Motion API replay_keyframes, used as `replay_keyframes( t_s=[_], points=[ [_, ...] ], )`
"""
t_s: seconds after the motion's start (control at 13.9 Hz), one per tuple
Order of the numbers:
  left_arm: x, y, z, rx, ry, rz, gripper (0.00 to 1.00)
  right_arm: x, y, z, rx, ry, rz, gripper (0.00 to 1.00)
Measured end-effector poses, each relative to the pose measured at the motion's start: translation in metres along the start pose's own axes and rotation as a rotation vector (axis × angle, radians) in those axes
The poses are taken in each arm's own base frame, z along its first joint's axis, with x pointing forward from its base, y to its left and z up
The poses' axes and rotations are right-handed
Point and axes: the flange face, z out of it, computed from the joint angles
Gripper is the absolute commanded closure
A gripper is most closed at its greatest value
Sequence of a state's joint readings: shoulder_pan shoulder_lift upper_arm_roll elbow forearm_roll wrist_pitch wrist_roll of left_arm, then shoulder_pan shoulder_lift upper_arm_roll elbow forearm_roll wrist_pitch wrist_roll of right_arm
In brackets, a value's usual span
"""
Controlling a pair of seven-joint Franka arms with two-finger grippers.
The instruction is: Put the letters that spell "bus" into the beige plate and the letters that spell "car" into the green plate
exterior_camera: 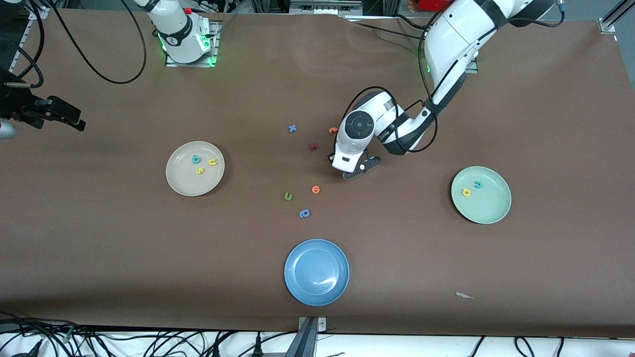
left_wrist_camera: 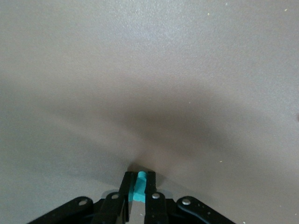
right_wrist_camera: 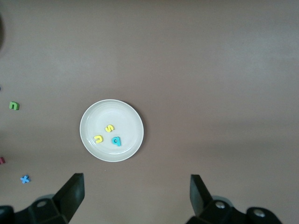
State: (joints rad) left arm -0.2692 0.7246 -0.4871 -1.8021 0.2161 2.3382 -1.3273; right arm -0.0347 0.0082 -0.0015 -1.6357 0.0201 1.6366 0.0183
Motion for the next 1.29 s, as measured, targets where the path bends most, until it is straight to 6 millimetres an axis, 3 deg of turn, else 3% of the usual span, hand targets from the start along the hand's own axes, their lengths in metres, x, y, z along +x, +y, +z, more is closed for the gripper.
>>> replay_keyframes(
  t_s=[0.22,0.36,0.5,0.65,0.79,1.0,1.15,1.22,1.29],
  points=[
    [0.01,0.004,-0.011,-0.024,0.011,-0.013,1.0,0.0,0.0,0.0,0.0,0.0,0.0,0.0],
    [0.035,0.008,-0.045,-0.077,0.042,-0.034,1.0,0.0,0.0,0.0,0.0,0.0,0.0,0.0],
    [0.069,-0.006,-0.092,-0.1,0.083,-0.045,1.0,0.0,0.0,0.0,0.0,0.0,0.0,0.0],
    [0.115,-0.044,-0.135,-0.062,0.109,-0.031,1.0,0.0,0.0,0.0,0.0,0.0,0.0,0.0],
    [0.173,-0.102,-0.157,0.008,0.088,0.016,1.0,0.001,0.0,0.001,0.0,-0.001,0.0,0.0],
    [0.258,-0.206,-0.167,0.071,0.006,0.155,1.0,0.001,0.0,0.002,0.0,-0.003,0.0,0.0],
    [0.295,-0.262,-0.167,0.064,-0.025,0.243,1.0,0.002,0.0,0.003,-0.001,-0.005,0.0,0.0],
    [0.307,-0.28,-0.163,0.068,-0.034,0.279,0.94,0.002,0.0,0.003,-0.001,-0.005,0.0,0.0],
    [0.315,-0.292,-0.157,0.083,-0.036,0.305,0.6,0.002,0.0,0.003,-0.001,-0.005,0.0,0.0]
  ],
)
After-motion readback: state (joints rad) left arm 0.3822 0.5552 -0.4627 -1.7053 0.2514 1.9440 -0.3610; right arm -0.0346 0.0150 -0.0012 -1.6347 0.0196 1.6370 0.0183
